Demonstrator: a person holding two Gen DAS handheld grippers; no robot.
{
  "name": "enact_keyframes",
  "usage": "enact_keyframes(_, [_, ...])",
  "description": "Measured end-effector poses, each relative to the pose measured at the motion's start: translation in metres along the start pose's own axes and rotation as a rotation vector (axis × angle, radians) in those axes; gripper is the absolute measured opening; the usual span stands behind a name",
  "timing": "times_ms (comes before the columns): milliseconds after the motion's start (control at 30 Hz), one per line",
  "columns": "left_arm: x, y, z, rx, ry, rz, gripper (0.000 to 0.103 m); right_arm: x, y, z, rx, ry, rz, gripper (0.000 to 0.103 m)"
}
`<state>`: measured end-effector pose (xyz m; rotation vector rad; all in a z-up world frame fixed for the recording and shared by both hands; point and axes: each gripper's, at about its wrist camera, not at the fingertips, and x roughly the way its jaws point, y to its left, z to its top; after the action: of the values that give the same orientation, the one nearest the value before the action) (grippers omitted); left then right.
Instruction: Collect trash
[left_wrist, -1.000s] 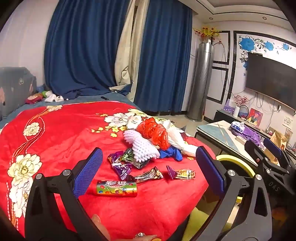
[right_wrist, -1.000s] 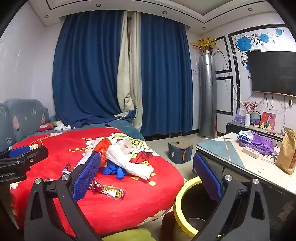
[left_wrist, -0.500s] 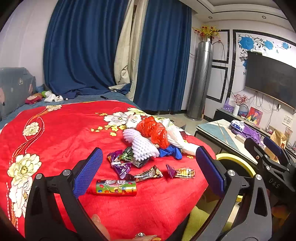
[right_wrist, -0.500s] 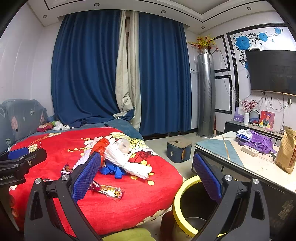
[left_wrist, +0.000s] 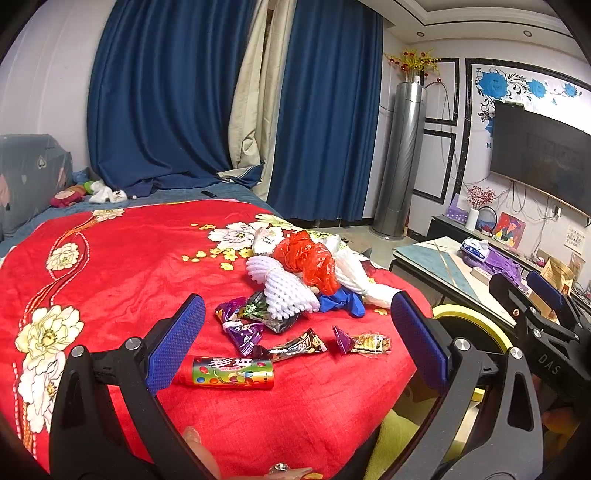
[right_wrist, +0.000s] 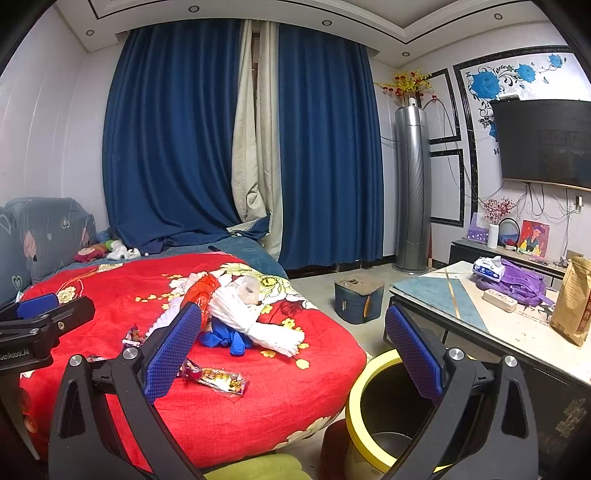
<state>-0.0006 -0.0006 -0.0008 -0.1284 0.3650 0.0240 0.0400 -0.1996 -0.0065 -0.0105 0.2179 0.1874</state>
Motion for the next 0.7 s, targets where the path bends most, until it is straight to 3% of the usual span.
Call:
enact_keyframes(500, [0.003, 0.004, -0.002, -0.009, 0.01, 0.009, 0.092, 0.004, 0.002, -0.002, -0.003, 0.0, 0.032, 0.097])
enact_keyframes(700, [0.006, 0.014, -0.002, -0.03, 0.015, 0.025, 0.092, 0.005, 0.009, 0.0, -0.026, 0.008, 0.107, 0.097])
